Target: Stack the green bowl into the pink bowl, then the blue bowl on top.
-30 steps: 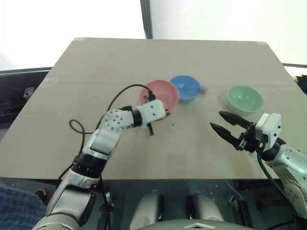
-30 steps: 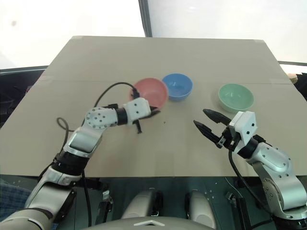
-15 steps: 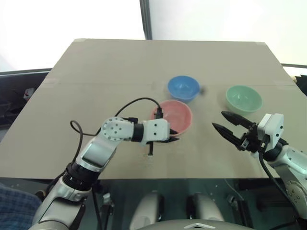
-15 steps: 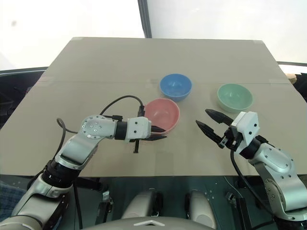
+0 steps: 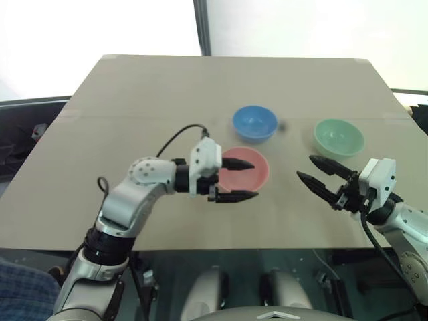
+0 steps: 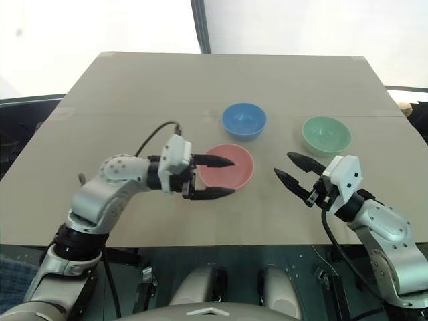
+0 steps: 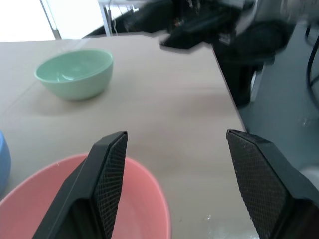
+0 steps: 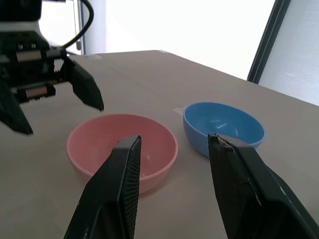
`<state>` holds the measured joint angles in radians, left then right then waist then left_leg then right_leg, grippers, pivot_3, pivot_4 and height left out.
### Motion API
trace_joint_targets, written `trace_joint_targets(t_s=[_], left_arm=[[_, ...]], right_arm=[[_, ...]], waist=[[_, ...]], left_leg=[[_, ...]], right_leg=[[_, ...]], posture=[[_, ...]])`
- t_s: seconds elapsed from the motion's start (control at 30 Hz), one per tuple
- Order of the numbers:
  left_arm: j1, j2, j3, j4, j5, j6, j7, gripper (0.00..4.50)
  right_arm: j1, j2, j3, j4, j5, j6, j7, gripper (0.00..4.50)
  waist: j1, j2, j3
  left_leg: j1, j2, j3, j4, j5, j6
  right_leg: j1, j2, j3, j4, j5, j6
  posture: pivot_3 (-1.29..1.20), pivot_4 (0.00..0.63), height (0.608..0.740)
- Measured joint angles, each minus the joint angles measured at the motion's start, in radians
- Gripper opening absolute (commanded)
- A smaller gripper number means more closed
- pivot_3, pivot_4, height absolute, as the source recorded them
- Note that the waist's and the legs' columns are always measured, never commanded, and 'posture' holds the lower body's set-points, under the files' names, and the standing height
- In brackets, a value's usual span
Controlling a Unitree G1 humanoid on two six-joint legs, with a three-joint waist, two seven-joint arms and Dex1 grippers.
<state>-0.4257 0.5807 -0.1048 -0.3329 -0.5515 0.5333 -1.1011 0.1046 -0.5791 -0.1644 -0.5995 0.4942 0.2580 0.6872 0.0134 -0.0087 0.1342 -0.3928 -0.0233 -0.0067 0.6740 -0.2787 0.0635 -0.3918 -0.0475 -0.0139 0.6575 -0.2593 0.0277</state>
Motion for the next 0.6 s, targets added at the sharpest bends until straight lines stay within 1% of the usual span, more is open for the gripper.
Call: trace_joint_targets(t_s=[0.03, 0.13, 0.23, 0.37, 0.43, 0.6], left_arm=[[0.0, 0.0, 0.031, 0.0, -0.033, 0.031, 0.018, 3.33], [0.003, 0.008, 0.087, -0.001, -0.077, 0.07, 0.052, 3.33], [0.031, 0.034, 0.148, -0.014, -0.117, 0.094, 0.08, 3.33], [0.088, 0.072, 0.217, -0.053, -0.173, 0.1, 0.076, 3.33], [0.123, 0.104, 0.264, -0.077, -0.21, 0.1, 0.057, 3.33], [0.169, 0.144, 0.352, -0.097, -0.241, 0.085, 0.049, 3.33]], right_arm=[[-0.006, -0.009, 0.0, 0.02, -0.019, 0.001, -0.004, 2.21], [-0.037, -0.041, 0.002, 0.076, -0.082, 0.016, -0.033, 2.21], [-0.104, -0.088, 0.003, 0.17, -0.173, 0.055, -0.079, 2.21], [-0.199, -0.123, 0.023, 0.273, -0.277, 0.096, -0.133, 2.21], [-0.26, -0.142, 0.051, 0.329, -0.33, 0.095, -0.137, 2.21], [-0.406, -0.163, 0.115, 0.434, -0.374, 0.132, -0.103, 2.21]], waist=[[0.0, 0.0, 0.0], [0.0, 0.0, 0.0], [-0.002, 0.0, 0.0], [-0.001, 0.0, 0.0], [-0.002, 0.0, 0.001], [0.0, 0.0, 0.001]], left_leg=[[0.0, 0.0, 0.0, 0.0, 0.0, 0.0], [0.0, 0.0, 0.0, 0.0, 0.001, -0.001], [0.0, 0.0, 0.001, 0.0, 0.002, -0.004], [0.0, 0.0, 0.001, -0.001, 0.003, -0.005], [0.0, 0.0, 0.001, -0.001, 0.003, -0.005], [0.0, 0.0, 0.001, -0.001, 0.003, -0.005]], right_leg=[[0.0, 0.0, 0.0, 0.0, 0.0, 0.0], [0.0, 0.0, 0.0, 0.0, 0.0, 0.0], [0.0, 0.0, 0.001, 0.0, 0.0, 0.0], [-0.001, 0.0, 0.001, 0.0, 0.0, 0.0], [-0.001, 0.0, 0.001, 0.0, 0.0, 0.0], [0.0, 0.0, 0.001, -0.001, 0.0, -0.001]], posture=[[0.0, 0.15, 0.74], [0.0, 0.15, 0.74], [0.0, 0.15, 0.74], [0.0, 0.15, 0.74], [0.0, 0.15, 0.74], [0.0, 0.15, 0.74]])
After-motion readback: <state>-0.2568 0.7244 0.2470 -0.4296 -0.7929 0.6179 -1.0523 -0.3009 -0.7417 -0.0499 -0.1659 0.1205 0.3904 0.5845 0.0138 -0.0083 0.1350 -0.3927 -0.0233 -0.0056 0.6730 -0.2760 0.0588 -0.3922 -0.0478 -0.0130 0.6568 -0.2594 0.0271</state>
